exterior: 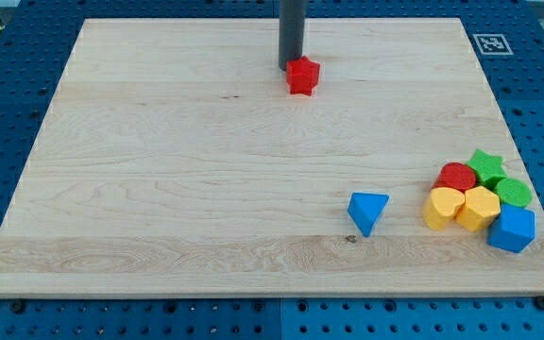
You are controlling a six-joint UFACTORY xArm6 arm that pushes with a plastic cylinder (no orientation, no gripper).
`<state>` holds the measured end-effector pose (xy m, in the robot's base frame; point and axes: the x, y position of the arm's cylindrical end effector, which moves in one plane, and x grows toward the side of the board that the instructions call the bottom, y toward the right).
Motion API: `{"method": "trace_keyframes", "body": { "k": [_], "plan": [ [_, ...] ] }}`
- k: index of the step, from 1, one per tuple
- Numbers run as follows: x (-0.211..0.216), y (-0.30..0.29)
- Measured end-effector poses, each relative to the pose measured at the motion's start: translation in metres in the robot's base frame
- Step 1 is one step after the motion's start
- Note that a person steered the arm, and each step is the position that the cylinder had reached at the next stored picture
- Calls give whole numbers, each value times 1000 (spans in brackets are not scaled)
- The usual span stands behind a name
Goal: Slide the blue triangle to the bottom right
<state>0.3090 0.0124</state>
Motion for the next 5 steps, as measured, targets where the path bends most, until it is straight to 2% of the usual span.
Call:
{"method": "trace_keyframes", "body": {
  "k": [2,5],
  "plan": [
    [65,-4],
    [209,12]
  ]
}}
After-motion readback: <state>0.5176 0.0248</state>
